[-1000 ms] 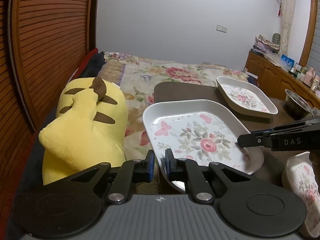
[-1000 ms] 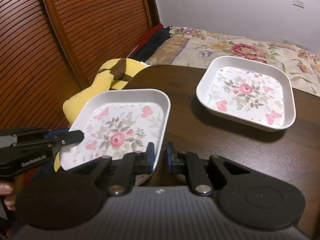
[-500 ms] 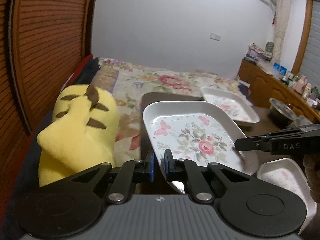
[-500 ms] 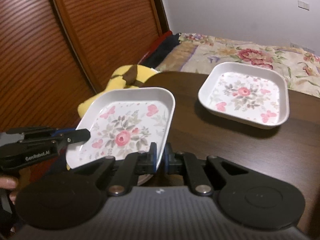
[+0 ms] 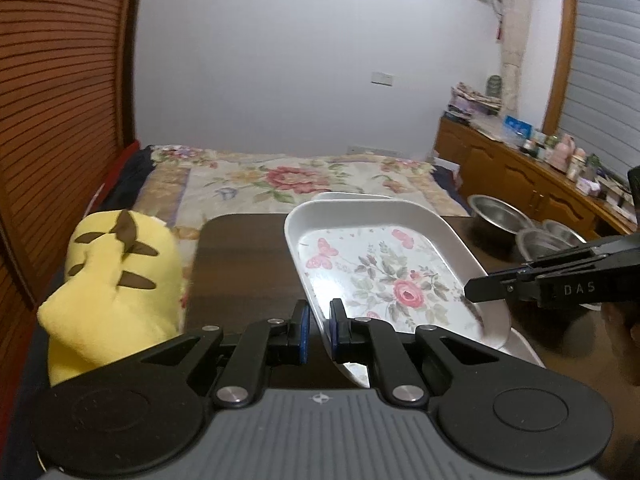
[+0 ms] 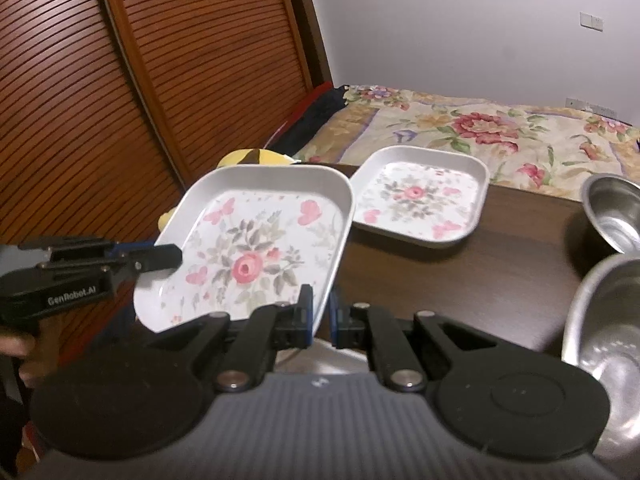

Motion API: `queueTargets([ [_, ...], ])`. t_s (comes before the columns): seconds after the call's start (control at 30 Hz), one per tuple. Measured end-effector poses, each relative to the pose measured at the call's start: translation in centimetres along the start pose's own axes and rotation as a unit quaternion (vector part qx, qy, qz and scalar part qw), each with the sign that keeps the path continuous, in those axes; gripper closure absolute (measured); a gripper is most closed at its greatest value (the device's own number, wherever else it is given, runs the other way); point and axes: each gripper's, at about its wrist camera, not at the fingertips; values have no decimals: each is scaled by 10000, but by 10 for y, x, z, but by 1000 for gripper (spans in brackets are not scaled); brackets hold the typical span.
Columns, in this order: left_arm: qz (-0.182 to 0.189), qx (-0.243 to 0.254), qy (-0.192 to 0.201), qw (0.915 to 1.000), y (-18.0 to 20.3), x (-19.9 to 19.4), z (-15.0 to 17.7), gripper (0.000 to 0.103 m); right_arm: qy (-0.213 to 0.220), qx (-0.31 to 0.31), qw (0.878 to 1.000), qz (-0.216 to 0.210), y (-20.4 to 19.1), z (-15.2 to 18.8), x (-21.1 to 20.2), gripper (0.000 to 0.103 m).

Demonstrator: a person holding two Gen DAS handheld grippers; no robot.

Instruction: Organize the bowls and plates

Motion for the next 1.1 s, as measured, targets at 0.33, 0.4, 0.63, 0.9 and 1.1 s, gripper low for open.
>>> queueTargets([
  [0.33,244,241,-65,9994,42,1,7,92,30,-46,10000,30,26,22,-36,93],
  [0.4,284,245,-102,9992,46,3,10,92,45,-33,10000,36,31,26,-41,93],
  [0.63,391,221,-161,9989,59,6,20,92,161,77,9998,18,45,42,-51,93],
  [0.9,397,235,-228,9987,70,5,35,92,116,208,9997,-36,52,64,-55,93],
  [1.1,340,200,-331,9987,76,6,45,92,76,433,9990,-84,56,82,-53,92],
])
Point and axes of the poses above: each gripper's, at about its wrist camera, not at the fingertips, and x roughly the way its jaws point, y to its right, z to its underside, and after that the axes turned 14 degrees about z, right-handed
